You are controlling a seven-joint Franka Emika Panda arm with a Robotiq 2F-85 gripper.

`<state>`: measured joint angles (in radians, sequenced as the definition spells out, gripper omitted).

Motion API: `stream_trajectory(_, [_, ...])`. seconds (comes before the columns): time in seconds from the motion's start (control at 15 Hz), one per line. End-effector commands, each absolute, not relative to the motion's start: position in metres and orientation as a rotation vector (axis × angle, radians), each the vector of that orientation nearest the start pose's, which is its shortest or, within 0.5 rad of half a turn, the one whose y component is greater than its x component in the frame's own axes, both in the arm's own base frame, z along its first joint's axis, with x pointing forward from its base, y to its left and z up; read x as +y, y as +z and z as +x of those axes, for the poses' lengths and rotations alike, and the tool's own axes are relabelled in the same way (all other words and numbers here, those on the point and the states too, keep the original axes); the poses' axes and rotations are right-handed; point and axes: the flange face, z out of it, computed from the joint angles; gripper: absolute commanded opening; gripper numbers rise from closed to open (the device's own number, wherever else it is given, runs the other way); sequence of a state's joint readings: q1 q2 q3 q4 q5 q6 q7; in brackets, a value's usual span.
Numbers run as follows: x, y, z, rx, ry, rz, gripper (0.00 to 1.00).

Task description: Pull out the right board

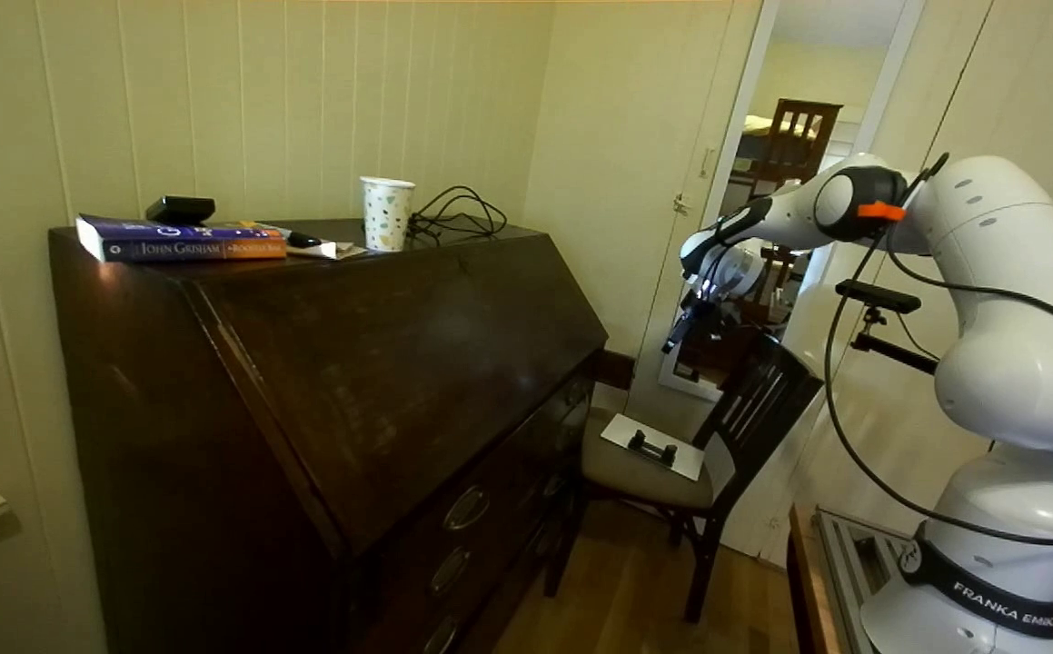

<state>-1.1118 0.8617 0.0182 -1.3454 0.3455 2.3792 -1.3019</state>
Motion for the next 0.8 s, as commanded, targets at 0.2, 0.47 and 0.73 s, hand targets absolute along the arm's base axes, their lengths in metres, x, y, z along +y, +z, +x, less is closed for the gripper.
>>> stream_trajectory(0.2, [-0.657,0.203,0.393,0.022,-0.604,-3.176,1.0])
stream_trajectory(0.47, [-0.652,0.194,0.424,0.004,-0.619,-3.178,1.0])
stream_trajectory(0.73, [-0.664,0.199,0.441,0.03,-0.586,-3.193,1.0])
